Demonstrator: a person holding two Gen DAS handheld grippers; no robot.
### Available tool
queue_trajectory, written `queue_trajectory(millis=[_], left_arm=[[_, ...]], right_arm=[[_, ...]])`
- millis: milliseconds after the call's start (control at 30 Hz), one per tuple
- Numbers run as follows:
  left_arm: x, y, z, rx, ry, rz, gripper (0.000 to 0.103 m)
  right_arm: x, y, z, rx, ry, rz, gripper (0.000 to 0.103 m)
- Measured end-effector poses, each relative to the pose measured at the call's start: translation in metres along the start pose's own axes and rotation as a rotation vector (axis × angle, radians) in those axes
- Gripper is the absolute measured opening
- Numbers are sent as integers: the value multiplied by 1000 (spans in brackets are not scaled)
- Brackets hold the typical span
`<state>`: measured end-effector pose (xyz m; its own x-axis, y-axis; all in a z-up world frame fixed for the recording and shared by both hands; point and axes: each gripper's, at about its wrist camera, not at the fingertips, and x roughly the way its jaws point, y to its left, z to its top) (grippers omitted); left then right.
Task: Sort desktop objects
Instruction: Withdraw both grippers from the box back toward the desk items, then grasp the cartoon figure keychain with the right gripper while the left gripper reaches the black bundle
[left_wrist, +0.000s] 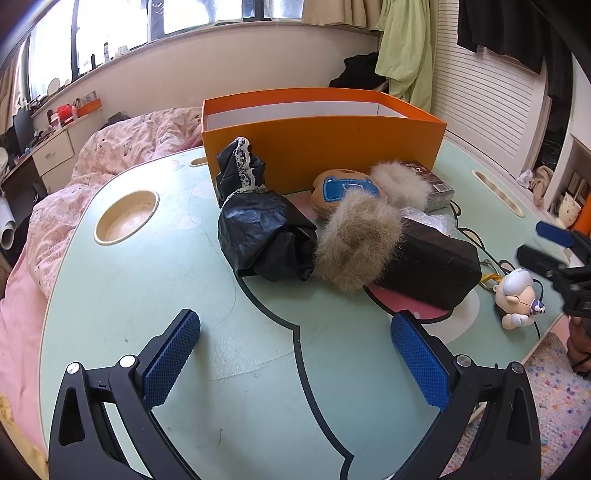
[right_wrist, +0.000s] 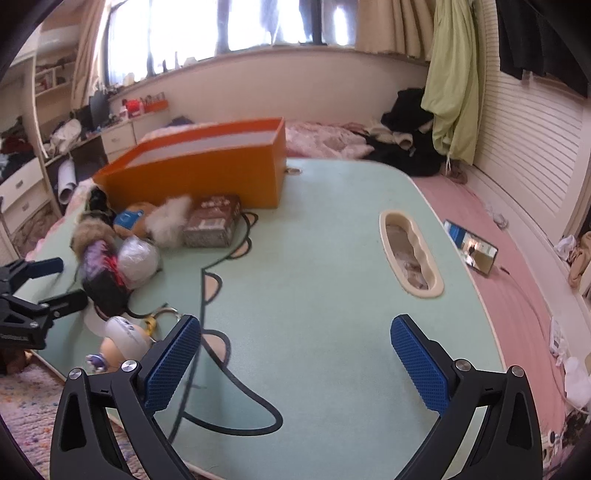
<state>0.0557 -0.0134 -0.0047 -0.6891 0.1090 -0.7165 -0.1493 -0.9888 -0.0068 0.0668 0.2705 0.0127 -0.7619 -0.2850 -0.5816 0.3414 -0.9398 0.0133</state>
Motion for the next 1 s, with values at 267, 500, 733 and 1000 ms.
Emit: queue_trajectory(millis=[267, 500, 733, 1000], left_arm=[[0, 0, 0, 0, 0, 0, 103], [0, 0, -1, 0, -1, 0, 103], [-1, 1, -1, 1, 0, 0, 103], [-3, 1, -1, -6, -3, 10, 103]], right_arm=[[-23, 55, 2, -269, -110, 195, 101], [6, 82, -2, -374, 14, 253, 81], [27, 80, -10, -399, 57, 277, 40], [21, 39, -17, -239, 2, 159, 39]])
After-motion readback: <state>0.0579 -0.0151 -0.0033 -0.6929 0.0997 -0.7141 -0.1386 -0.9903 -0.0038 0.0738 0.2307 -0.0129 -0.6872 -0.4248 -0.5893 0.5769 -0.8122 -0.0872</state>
